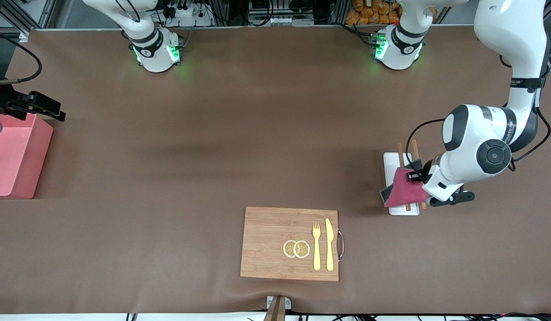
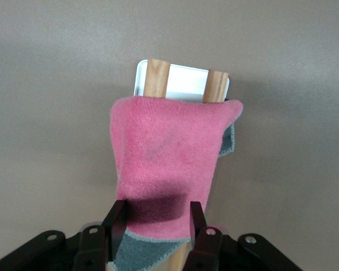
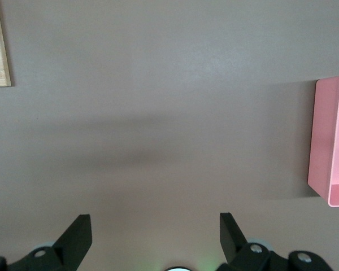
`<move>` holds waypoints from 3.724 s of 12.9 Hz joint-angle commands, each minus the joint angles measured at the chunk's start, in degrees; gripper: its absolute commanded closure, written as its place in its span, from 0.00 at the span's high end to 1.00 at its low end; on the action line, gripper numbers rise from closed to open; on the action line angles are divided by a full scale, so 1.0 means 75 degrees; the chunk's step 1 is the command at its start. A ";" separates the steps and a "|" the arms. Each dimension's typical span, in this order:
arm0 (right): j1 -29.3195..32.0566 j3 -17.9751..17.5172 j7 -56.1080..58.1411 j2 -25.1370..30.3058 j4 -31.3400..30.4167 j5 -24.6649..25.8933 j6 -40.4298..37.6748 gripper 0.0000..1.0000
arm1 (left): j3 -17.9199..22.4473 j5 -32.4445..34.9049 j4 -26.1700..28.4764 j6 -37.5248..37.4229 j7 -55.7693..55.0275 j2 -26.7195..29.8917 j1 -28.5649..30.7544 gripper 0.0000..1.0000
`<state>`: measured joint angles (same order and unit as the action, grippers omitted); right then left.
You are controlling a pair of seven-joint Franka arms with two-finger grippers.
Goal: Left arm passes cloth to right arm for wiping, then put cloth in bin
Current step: 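Grasp the pink cloth with the left gripper, then lift the cloth with the left gripper while the right gripper reaches over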
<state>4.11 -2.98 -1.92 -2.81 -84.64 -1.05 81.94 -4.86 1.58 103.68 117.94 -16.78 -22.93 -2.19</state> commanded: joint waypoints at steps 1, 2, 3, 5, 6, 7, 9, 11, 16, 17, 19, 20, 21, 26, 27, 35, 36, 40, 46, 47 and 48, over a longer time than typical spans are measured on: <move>-0.0032 0.0010 -0.0095 0.0105 -0.0094 -0.0001 0.0019 1.00 | 0.0016 0.0187 0.0122 0.0084 -0.0060 0.0081 0.0022 0.54; -0.0032 0.0010 -0.0095 0.0105 -0.0094 -0.0001 -0.0004 1.00 | 0.0027 0.0199 0.0122 0.0060 -0.0013 0.0081 0.0057 0.54; -0.0032 -0.0001 -0.0095 0.0105 -0.0094 -0.0001 -0.0039 1.00 | 0.0027 0.0199 0.0122 0.0037 -0.0001 0.0081 0.0069 0.53; -0.0067 -0.0025 -0.0130 0.0128 -0.0094 -0.0001 -0.0109 1.00 | 0.0039 0.0199 0.0122 0.0013 -0.0001 0.0081 0.0081 0.49; -0.0055 -0.0036 -0.0131 0.0117 -0.0094 -0.0152 -0.0226 1.00 | 0.0039 0.0199 0.0122 0.0002 -0.0001 0.0081 0.0081 0.44; 0.0014 -0.0002 -0.0096 0.0093 -0.0094 -0.0548 -0.0250 1.00 | 0.0039 0.0199 0.0122 0.0002 -0.0001 0.0069 0.0070 0.40; 0.0271 0.0022 -0.0025 -0.0035 -0.0106 -0.1053 -0.0250 1.00 | 0.0039 0.0199 0.0122 0.0002 -0.0024 0.0069 0.0070 0.25; 0.0308 0.0034 -0.0142 -0.0339 -0.0106 -0.1546 -0.0262 1.00 | 0.0039 0.0199 0.0122 0.0002 -0.0036 0.0022 0.0069 0.20; 0.0320 0.0034 -0.0435 -0.1347 -0.0106 -0.2695 0.0136 1.00 | 0.0039 0.0199 0.0110 -0.0010 -0.0059 0.0022 0.0069 0.00; 0.0355 0.0022 -0.0493 -0.1430 -0.0106 -0.2905 0.0148 1.00 | 0.0039 0.0199 0.0110 -0.0010 -0.0059 0.0022 0.0069 0.00; 0.0448 0.0034 -0.0809 -0.1722 -0.0117 -0.3549 0.0148 1.00 | 0.0039 0.0199 0.0098 -0.0010 -0.0059 0.0034 0.0069 0.00; 0.0472 0.0022 -0.0926 -0.1805 -0.0141 -0.3760 0.0125 1.00 | 0.0039 0.0199 0.0110 -0.0010 -0.0059 0.0069 0.0069 0.00; 0.0472 0.0022 -0.0974 -0.1805 -0.0257 -0.3902 0.0125 1.00 | 0.0039 0.0199 0.0052 -0.0161 -0.0071 0.0139 0.0058 0.00; 0.0460 0.0022 -0.0986 -0.1700 -0.0644 -0.4090 0.0078 1.00 | -0.0276 0.0176 -0.0415 -0.1099 -0.0363 0.0901 -0.0176 0.00; 0.0460 0.0022 -0.0998 -0.1700 -0.0679 -0.4126 0.0078 1.00 | -0.0521 0.0071 -0.0661 -0.1239 -0.0596 0.0901 -0.0165 0.00; 0.0132 -0.0001 -0.3631 -0.1922 -0.0727 -0.5225 0.0195 1.00 | -0.2199 0.0070 -0.2454 -0.0843 -0.3100 0.0047 -0.1580 0.00; 0.0132 -0.0001 -0.3971 -0.2097 -0.0727 -0.5459 0.0276 1.00 | -0.2199 0.0082 -0.2874 -0.0796 -0.3756 -0.0175 -0.1954 0.00; 0.0098 -0.0001 -0.5239 -0.3314 -0.0481 -0.6644 0.0545 1.00 | -0.2199 0.0070 -0.3429 0.0688 -0.6333 -0.0797 -0.3033 0.00; -0.0710 -0.0001 -0.5322 -0.4148 0.0022 -0.7032 0.1905 1.00 | -0.2187 0.0070 -0.3921 0.3232 -1.0003 -0.1735 -0.4300 0.00; -0.0920 0.0010 -0.5415 -0.4172 0.0046 -0.7032 0.2080 1.00 | -0.2187 0.0070 -0.3921 0.3804 -1.0681 -0.1805 -0.4441 0.00; -0.0934 0.0010 -0.5973 -0.4184 -0.0023 -0.7032 0.2198 1.00 | -0.2153 0.0070 -0.3921 0.4437 -1.1291 -0.1910 -0.4535 0.00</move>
<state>-1.77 -3.19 -41.80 -32.54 -86.96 -52.78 97.68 -21.58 1.88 76.60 145.75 -94.42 -35.25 -34.78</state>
